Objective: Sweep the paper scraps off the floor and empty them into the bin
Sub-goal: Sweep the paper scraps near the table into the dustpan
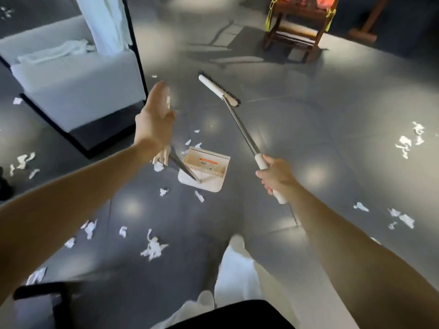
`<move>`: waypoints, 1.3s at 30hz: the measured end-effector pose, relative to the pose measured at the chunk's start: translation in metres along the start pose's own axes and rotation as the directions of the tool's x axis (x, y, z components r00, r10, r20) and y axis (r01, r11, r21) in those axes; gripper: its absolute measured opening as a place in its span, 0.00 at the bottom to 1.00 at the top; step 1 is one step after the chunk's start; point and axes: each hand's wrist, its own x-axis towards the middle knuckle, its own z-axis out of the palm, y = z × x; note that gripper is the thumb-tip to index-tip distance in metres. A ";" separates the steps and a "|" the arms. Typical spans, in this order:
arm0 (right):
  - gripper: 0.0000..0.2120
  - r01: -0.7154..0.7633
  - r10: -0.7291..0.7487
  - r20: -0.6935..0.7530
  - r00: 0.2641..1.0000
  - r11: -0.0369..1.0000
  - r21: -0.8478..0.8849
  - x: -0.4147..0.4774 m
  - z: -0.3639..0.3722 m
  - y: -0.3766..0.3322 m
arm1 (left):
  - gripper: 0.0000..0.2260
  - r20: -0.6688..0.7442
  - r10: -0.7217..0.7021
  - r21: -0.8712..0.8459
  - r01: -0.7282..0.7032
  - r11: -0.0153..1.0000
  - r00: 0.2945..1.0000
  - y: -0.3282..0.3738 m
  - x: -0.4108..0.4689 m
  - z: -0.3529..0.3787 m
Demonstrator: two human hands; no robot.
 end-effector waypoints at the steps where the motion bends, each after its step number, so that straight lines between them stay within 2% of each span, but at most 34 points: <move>1: 0.29 -0.002 0.003 0.007 1.000 1.000 -0.006 0.035 -0.004 -0.016 | 0.27 0.001 0.012 0.003 -0.012 1.000 1.000 0.002 0.034 0.013; 5: 0.28 -0.001 0.002 0.055 0.998 1.000 -0.020 0.180 -0.021 -0.087 | 0.28 -0.016 0.017 -0.045 -0.018 0.999 1.000 0.016 0.181 0.069; 8: 0.27 0.013 -0.007 0.101 0.995 0.998 -0.065 0.277 -0.044 -0.147 | 0.27 -0.026 0.019 0.039 -0.018 0.999 0.999 0.030 0.289 0.105; 11: 0.27 0.034 -0.017 0.116 0.993 0.988 -0.148 0.361 -0.063 -0.210 | 0.32 -0.039 -0.040 0.034 0.041 0.999 0.998 0.046 0.385 0.124; 16: 0.30 0.072 -0.043 0.168 0.985 0.983 -0.168 0.501 -0.065 -0.314 | 0.33 -0.094 -0.075 0.029 0.078 0.997 0.993 0.046 0.537 0.150; 22: 0.29 0.156 -0.113 0.218 0.969 0.969 -0.191 0.694 -0.045 -0.435 | 0.32 -0.134 -0.090 0.009 0.092 0.996 0.987 0.033 0.760 0.194; 25: 0.29 0.181 -0.125 0.252 0.960 0.960 -0.213 0.783 -0.036 -0.500 | 0.32 -0.133 -0.114 -0.088 0.103 0.991 0.985 0.032 0.864 0.203; 29: 0.30 0.228 -0.153 0.305 0.940 0.947 -0.228 0.887 -0.017 -0.585 | 0.32 -0.166 -0.106 -0.083 0.094 0.992 0.980 0.031 0.987 0.203; 35: 0.28 0.337 -0.210 0.410 0.888 0.903 -0.266 1.084 0.045 -0.732 | 0.31 -0.320 -0.188 -0.139 0.151 0.979 0.928 -0.009 1.212 0.195; 37: 0.25 0.372 -0.220 0.449 0.866 0.884 -0.284 1.154 0.067 -0.783 | 0.31 -0.369 -0.239 -0.171 0.187 0.967 0.898 -0.023 1.289 0.186; 39: 0.20 0.407 -0.228 0.480 0.847 0.859 -0.311 1.213 0.089 -0.836 | 0.30 -0.407 -0.247 -0.118 0.218 0.969 0.879 -0.031 1.356 0.174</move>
